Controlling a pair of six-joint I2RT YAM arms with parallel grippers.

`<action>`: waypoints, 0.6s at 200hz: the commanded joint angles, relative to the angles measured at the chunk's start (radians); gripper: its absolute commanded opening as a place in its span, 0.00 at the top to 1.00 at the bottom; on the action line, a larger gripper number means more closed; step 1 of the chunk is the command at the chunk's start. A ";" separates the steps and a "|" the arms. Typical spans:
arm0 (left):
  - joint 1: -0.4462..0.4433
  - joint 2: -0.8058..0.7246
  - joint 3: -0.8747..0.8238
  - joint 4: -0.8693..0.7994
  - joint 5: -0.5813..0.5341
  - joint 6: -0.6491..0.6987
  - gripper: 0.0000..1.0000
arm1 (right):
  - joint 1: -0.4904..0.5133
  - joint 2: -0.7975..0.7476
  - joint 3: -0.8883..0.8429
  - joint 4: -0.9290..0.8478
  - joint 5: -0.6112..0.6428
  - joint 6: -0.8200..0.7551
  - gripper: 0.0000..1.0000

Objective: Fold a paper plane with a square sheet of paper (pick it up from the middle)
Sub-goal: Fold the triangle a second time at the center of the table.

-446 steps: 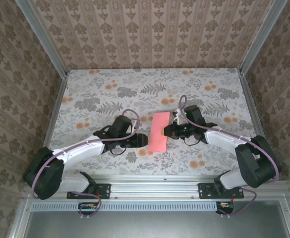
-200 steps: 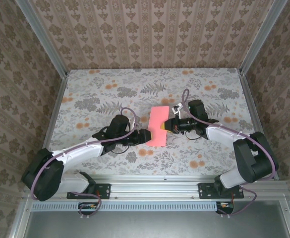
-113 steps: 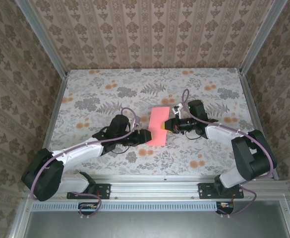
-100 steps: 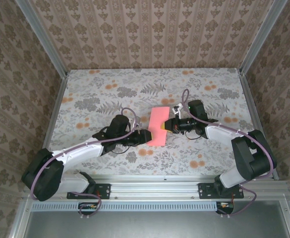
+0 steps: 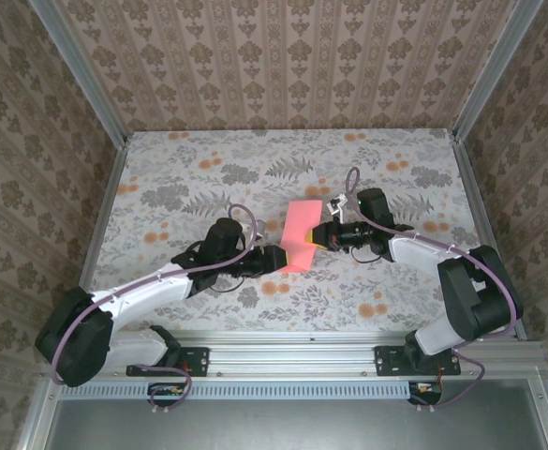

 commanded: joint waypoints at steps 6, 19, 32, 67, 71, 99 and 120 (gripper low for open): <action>-0.003 -0.019 -0.003 0.014 0.020 -0.029 0.47 | -0.004 0.000 0.005 0.028 -0.034 -0.002 0.96; 0.000 -0.019 -0.003 0.014 0.021 -0.029 0.47 | -0.006 -0.003 -0.001 0.031 -0.037 -0.002 0.96; 0.005 -0.020 -0.005 0.015 0.023 -0.030 0.46 | -0.007 -0.009 -0.004 0.034 -0.040 -0.002 0.96; 0.020 -0.019 0.001 0.048 0.038 -0.041 0.46 | -0.007 -0.017 -0.016 0.043 -0.046 0.002 0.97; 0.023 -0.018 0.004 0.050 0.040 -0.042 0.45 | -0.007 -0.017 -0.017 0.045 -0.046 0.002 0.97; 0.032 -0.007 0.014 0.062 0.057 -0.042 0.45 | -0.008 -0.023 -0.021 0.046 -0.049 0.001 0.97; 0.038 -0.002 0.019 0.065 0.067 -0.040 0.45 | -0.006 -0.026 -0.026 0.051 -0.051 0.002 0.97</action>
